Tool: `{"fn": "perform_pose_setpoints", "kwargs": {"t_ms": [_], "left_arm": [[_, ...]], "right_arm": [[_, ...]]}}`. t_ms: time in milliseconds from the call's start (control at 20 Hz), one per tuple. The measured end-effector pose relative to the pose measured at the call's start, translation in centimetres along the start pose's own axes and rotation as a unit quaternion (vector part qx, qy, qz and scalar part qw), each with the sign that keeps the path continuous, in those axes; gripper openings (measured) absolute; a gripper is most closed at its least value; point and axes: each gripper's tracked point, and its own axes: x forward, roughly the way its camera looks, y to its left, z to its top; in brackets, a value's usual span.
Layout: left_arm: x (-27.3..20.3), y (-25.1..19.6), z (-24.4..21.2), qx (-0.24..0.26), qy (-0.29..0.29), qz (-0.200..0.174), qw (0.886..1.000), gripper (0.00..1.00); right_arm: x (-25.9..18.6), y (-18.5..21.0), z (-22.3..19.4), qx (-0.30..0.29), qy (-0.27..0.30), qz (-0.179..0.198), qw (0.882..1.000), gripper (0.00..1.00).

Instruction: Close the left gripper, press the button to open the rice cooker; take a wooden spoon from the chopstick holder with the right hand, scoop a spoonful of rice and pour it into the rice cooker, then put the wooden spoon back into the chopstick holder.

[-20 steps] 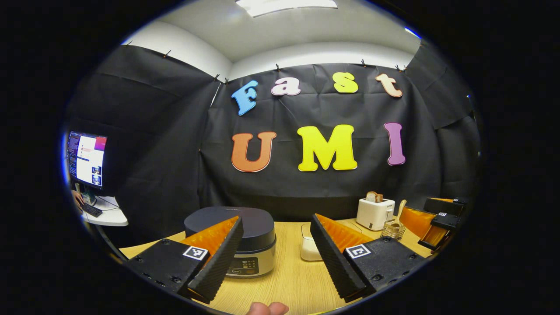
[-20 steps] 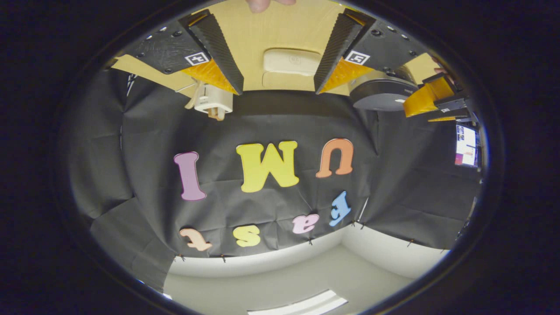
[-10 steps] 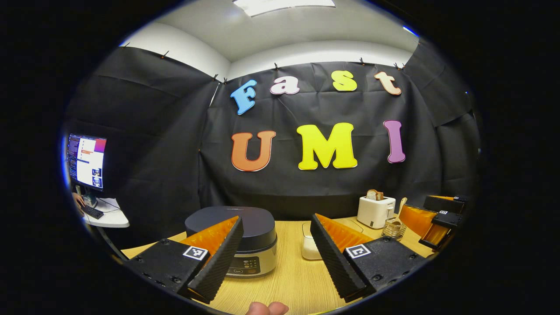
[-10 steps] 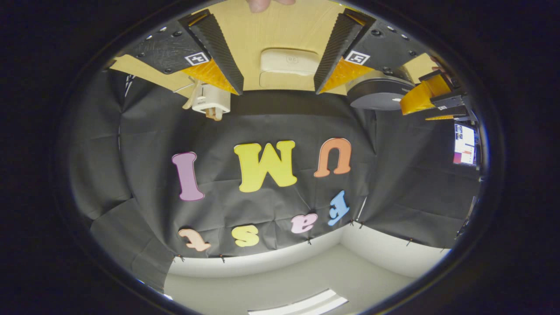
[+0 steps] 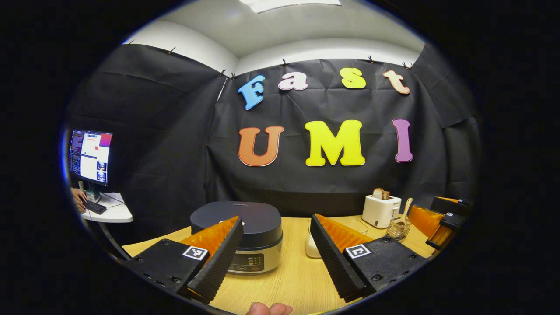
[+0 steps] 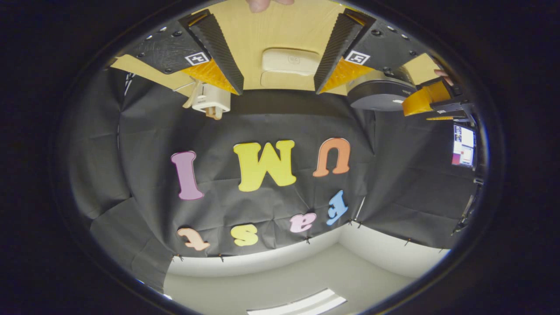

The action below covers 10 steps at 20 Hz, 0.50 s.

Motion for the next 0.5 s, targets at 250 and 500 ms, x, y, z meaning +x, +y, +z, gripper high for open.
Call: {"fn": "perform_pose_setpoints", "kwargs": {"t_ms": [250, 500], "left_arm": [[1.4, 2.8, 1.3, 0.057, 0.026, 0.026, 0.998, 0.98], [4.5, 4.1, 1.7, 0.052, 0.093, -0.002, 0.994, 0.99]], "right_arm": [[0.2, -1.2, -1.0, 0.024, 0.012, 0.018, 0.999, 0.96], [-0.5, -5.3, -0.9, 0.027, 0.005, -0.002, 1.0, 0.92]]}}
